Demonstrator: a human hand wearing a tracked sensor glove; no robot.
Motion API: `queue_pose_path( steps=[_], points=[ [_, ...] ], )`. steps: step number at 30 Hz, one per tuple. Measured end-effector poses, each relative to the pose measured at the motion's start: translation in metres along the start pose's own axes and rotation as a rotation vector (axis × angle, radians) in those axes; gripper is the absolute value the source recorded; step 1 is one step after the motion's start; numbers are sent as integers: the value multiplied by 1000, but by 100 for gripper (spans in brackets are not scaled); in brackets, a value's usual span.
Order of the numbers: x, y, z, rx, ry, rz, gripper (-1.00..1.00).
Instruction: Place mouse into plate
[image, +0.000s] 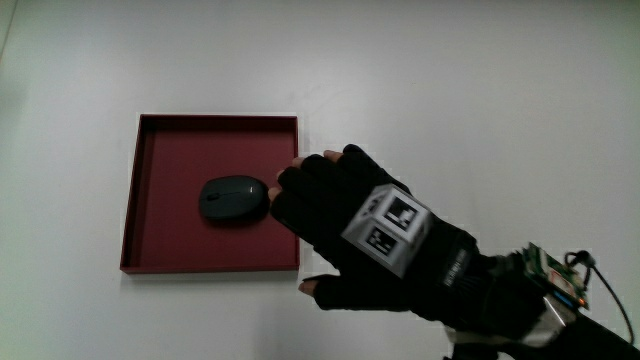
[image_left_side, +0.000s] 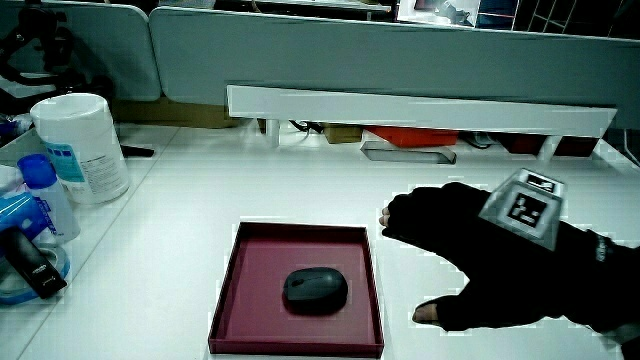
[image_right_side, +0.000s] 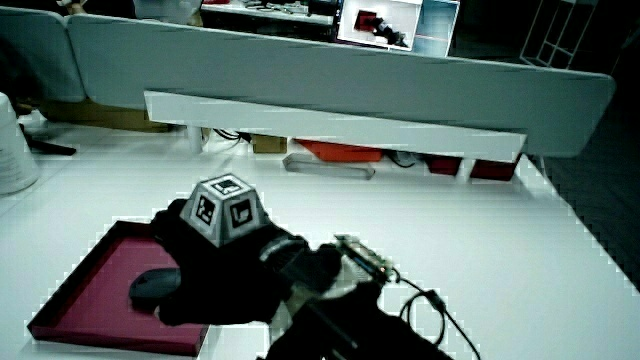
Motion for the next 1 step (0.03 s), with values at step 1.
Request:
queue_pose_path(
  steps=[1],
  points=[
    [-1,-10,-3,105,-17,54,-100]
  ],
)
